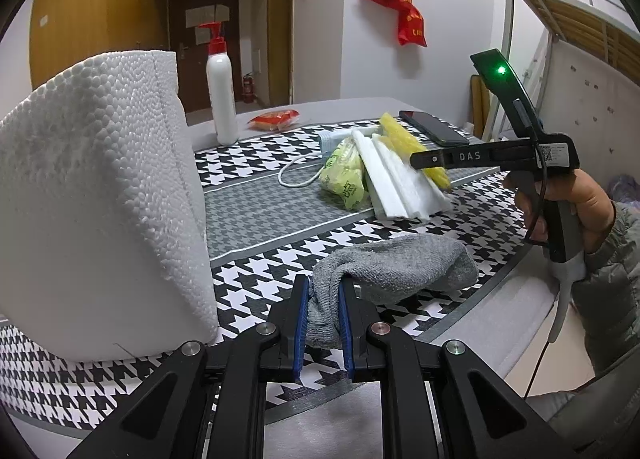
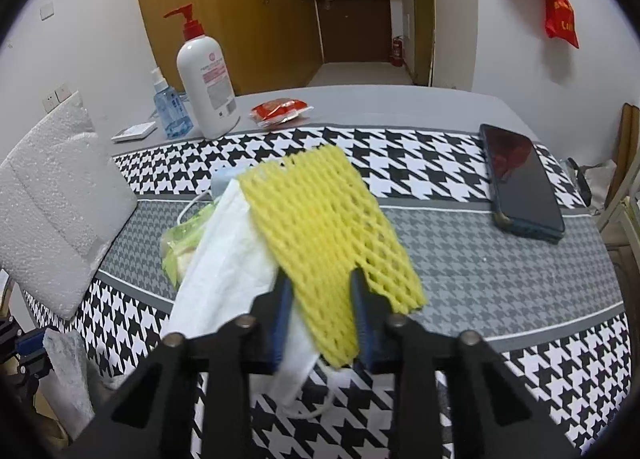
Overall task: Organize soft objects
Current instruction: 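Close the right gripper on the yellow foam net and lift it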
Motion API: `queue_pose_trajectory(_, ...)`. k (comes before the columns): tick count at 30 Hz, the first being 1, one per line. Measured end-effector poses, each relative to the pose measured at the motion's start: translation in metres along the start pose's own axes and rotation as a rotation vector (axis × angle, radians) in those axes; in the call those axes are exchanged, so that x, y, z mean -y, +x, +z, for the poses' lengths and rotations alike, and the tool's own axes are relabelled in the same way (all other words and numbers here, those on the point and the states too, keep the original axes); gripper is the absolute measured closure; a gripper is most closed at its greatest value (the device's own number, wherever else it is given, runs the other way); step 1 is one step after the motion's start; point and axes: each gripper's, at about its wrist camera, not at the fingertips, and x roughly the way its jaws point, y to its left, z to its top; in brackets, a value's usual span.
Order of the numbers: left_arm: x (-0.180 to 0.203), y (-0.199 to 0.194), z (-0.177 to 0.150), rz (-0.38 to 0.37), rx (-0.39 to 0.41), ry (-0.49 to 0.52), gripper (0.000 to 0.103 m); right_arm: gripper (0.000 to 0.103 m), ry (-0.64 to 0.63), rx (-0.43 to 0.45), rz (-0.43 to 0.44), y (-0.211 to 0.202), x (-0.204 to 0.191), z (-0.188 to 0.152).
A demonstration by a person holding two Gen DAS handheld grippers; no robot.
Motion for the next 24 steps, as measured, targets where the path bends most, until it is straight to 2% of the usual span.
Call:
queue_pose_trajectory(8,0.002,-0.011,0.001,-0.003,0.023,-0.004,0.088,0.086,0.043,0.07,0.044,-0.035,0.007,-0.007)
queue_pose_trajectory(13,0.0,-0.023,0.001,-0.017,0.048,-0.027,0.088,0.086,0.042,0.109,0.06,-0.064,0.002,-0.016)
queue_pose_trajectory(18,0.002,-0.033,0.005,-0.026,0.069,-0.032,0.088,0.091,0.049,0.143,0.081,-0.085,-0.003,-0.024)
queue_pose_trajectory(24,0.01,-0.039,0.004,-0.043,0.069,-0.017,0.088,0.091,0.047,0.114,0.037,-0.093,-0.004,-0.043)
